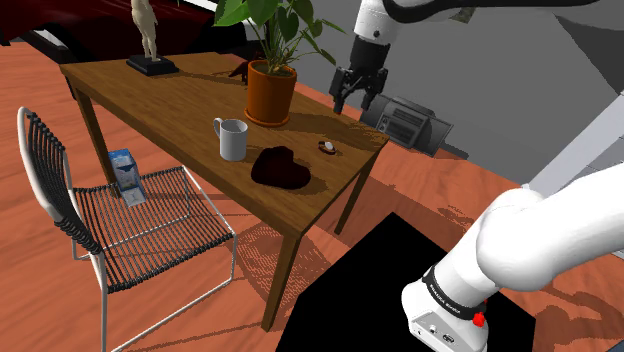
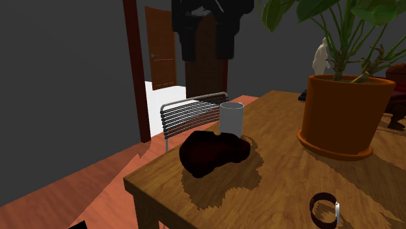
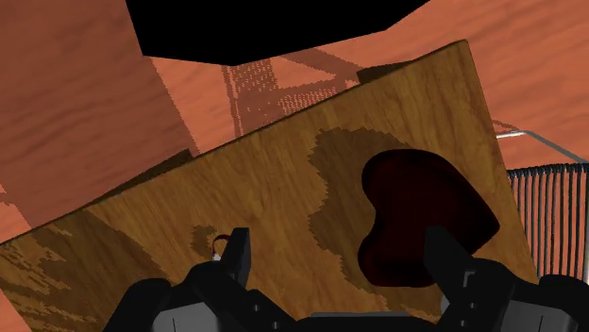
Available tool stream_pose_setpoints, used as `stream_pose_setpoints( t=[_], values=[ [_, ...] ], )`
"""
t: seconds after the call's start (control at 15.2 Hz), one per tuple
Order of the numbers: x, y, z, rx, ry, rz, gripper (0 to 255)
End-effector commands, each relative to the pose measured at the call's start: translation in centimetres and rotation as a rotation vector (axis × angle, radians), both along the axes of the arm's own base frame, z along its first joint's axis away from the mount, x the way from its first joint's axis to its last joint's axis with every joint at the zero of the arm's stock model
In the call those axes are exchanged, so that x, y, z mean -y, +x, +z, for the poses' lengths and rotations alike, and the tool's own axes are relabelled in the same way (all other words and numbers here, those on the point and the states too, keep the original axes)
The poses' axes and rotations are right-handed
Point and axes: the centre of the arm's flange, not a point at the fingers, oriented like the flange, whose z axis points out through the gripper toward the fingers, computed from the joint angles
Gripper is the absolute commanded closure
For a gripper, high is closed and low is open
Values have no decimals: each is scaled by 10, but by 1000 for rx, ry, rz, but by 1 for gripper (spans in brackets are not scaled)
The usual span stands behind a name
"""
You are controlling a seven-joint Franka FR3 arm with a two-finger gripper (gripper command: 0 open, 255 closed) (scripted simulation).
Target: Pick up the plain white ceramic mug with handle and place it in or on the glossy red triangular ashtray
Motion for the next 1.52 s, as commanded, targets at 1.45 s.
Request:
stream_pose_setpoints(
  t=[1.45],
  values=[
    [-106, 271, -134, -54, 81, -81, 0]
  ],
)
